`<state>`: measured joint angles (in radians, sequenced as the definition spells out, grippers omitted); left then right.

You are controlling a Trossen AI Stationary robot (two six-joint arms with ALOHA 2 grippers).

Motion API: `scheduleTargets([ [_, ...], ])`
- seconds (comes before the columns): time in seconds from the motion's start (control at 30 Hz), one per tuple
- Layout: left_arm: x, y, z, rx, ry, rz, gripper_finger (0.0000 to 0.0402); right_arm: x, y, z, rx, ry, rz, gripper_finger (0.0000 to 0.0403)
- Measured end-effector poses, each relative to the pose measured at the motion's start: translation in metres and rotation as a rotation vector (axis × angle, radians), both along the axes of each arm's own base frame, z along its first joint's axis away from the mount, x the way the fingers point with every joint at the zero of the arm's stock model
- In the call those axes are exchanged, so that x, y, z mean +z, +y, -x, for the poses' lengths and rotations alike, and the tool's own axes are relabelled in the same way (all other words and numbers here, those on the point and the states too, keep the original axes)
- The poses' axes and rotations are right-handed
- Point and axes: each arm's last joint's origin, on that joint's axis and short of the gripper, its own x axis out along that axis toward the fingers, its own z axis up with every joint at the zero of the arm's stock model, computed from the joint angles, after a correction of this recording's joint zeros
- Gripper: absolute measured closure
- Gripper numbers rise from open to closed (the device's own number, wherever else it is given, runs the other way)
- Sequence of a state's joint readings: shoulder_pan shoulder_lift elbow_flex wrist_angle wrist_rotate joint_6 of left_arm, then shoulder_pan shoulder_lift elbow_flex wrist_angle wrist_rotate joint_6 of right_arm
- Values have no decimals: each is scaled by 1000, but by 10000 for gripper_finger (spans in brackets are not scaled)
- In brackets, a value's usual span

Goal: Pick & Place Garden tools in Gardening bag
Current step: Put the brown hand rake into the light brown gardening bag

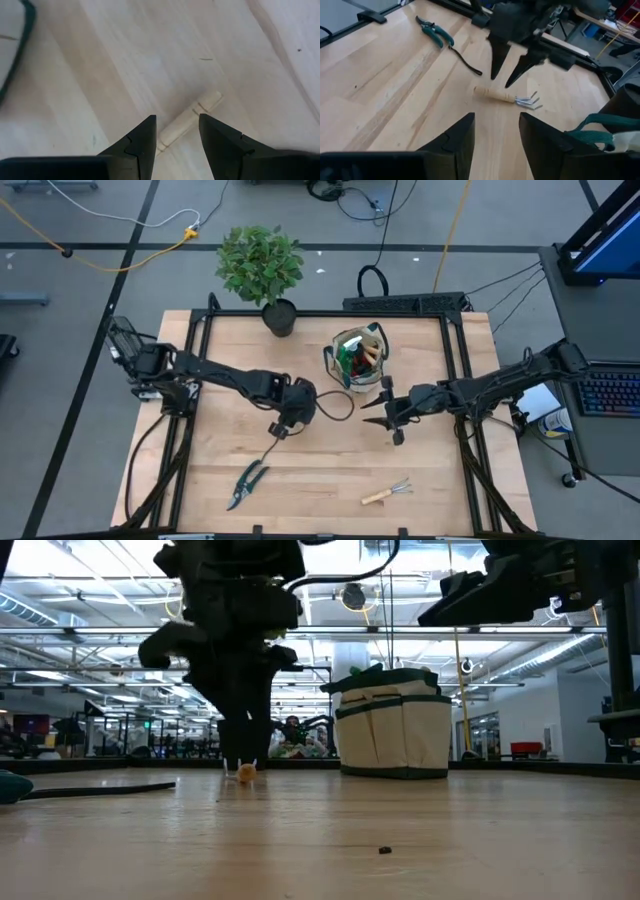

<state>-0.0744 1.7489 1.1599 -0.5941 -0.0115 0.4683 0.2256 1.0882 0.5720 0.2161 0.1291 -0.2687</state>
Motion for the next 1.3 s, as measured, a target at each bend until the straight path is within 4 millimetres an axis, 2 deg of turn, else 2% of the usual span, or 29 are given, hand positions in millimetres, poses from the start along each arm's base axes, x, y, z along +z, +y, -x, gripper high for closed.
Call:
scheduleTargets([
  [0.53,-47,0,-9,-28,152,-37,248,-1,0,0,-18,16,-41,259],
  [0.63,-49,0,-10,-35,154,-39,263,-1,0,0,-17,15,-41,259],
  [0.73,-50,-1,-10,-67,151,-45,299,-1,0,0,-18,15,-41,262],
  [0.87,-46,-1,-10,-78,133,-48,342,-1,0,0,-18,15,-41,263],
  [1.03,-35,-3,-14,-63,38,-48,342,-1,0,0,-19,15,-41,263],
  [1.2,-7,-12,-20,-109,-149,-49,342,-1,0,0,-19,10,-42,264],
  [1.3,19,-18,-23,-172,-319,-69,339,0,-1,0,-24,9,-38,264],
])
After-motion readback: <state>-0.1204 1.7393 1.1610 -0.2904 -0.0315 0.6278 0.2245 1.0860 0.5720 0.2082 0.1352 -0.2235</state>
